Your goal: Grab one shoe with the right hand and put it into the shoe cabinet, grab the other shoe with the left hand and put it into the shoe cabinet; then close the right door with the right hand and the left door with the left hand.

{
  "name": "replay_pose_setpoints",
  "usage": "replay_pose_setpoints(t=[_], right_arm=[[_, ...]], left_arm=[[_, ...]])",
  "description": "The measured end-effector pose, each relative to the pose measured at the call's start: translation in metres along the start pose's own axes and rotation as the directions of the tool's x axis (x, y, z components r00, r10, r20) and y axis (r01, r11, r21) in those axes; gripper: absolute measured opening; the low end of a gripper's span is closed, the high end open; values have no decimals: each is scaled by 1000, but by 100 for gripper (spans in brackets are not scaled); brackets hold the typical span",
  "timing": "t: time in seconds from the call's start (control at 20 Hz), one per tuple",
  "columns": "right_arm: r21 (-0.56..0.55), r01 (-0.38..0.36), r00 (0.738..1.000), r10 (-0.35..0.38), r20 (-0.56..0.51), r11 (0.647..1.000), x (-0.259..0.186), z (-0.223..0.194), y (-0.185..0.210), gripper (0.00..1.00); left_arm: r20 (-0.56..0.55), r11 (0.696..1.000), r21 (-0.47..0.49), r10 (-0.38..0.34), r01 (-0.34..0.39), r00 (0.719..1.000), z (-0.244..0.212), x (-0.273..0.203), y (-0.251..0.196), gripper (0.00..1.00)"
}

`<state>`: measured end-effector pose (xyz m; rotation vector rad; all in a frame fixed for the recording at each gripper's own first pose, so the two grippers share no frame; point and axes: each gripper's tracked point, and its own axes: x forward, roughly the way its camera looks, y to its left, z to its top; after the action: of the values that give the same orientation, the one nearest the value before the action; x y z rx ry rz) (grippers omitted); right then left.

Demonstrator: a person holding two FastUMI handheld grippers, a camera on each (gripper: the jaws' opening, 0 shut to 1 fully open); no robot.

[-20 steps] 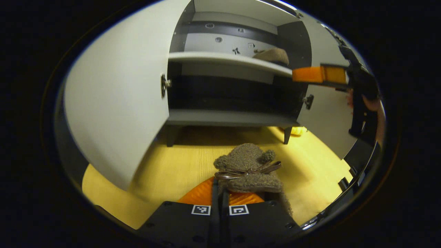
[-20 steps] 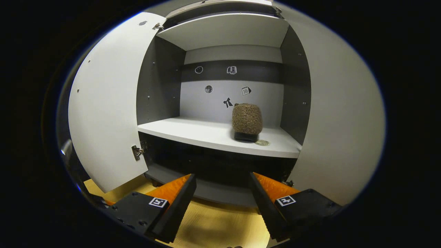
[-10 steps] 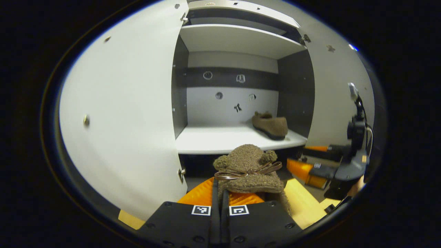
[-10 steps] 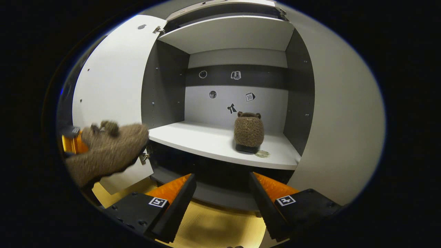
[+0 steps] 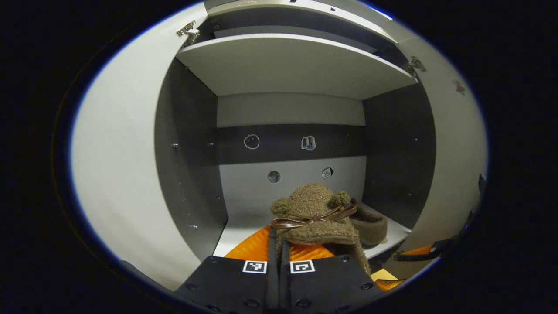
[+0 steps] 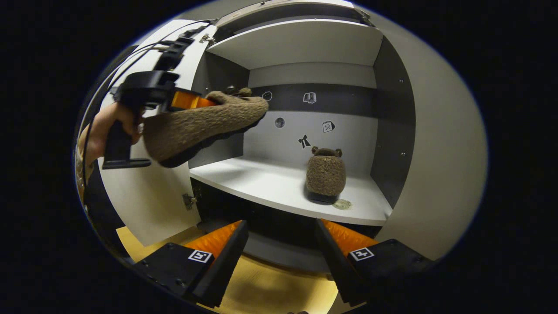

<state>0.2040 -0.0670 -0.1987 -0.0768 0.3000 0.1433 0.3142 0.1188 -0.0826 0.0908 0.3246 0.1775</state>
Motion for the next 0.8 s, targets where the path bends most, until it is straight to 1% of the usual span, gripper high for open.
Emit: replay_pose_setpoints(t=[0.2, 0.35, 0.5, 0.65, 0.8], right_arm=[[9, -31, 999, 31, -31, 999, 8, -6, 2, 99], [22, -42, 998, 43, -53, 999, 11, -8, 2, 98], [52, -42, 997, 45, -59, 998, 15, -8, -1, 99], [61, -40, 996, 44, -74, 997, 15, -9, -3, 98], [60, -34, 996, 39, -76, 998, 14, -10, -8, 99]], left_arm=[[-63, 1000, -7, 3, -3, 998, -8, 65, 8, 5], [-143, 1000, 2, 27, -27, 989, -34, 102, 15, 5], [-224, 998, 29, 58, -53, 973, -64, 125, 18, 5], [-252, 996, 36, 87, -80, 964, -79, 138, 21, 5], [-292, 994, 58, 104, -90, 951, -95, 150, 20, 5]])
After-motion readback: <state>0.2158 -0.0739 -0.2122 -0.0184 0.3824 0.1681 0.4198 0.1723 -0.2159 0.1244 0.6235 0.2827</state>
